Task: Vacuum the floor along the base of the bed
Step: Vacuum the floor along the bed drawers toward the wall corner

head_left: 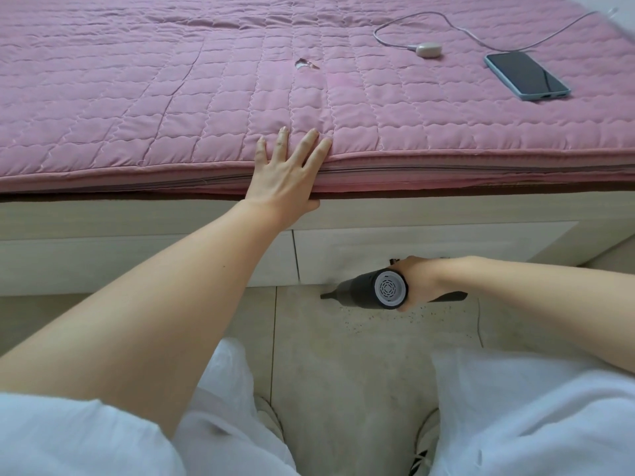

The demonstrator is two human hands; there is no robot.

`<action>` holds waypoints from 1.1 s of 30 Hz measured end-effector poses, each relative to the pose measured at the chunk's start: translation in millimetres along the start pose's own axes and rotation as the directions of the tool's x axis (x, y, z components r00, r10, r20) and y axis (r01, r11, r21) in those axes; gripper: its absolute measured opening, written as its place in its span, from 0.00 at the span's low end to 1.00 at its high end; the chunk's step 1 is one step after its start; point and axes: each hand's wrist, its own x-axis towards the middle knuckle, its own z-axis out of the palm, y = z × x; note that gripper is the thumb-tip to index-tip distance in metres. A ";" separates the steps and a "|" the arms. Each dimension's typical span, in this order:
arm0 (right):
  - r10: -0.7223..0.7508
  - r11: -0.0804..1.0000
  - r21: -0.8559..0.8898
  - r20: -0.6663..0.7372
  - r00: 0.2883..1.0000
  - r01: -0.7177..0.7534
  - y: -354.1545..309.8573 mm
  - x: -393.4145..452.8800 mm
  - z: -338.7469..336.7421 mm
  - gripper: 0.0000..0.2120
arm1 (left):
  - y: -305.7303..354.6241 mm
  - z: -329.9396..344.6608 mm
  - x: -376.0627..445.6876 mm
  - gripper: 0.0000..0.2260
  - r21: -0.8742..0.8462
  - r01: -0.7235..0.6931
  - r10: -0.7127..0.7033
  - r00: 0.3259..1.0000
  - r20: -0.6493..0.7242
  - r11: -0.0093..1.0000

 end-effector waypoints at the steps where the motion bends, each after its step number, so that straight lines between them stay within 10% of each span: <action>1: 0.006 1.000 -0.004 -0.001 1.000 -0.006 2.0 -2.2 1.2 0.21 | 0.5 -0.3 0.9 0.45 -0.005 -0.003 0.003 1.000 0.004 1.000; 33: 0.064 0.998 -0.022 0.013 0.998 -0.064 28.5 -35.7 -4.8 0.16 | 35.1 -6.4 27.5 0.47 -0.017 -0.046 0.047 0.997 0.060 0.999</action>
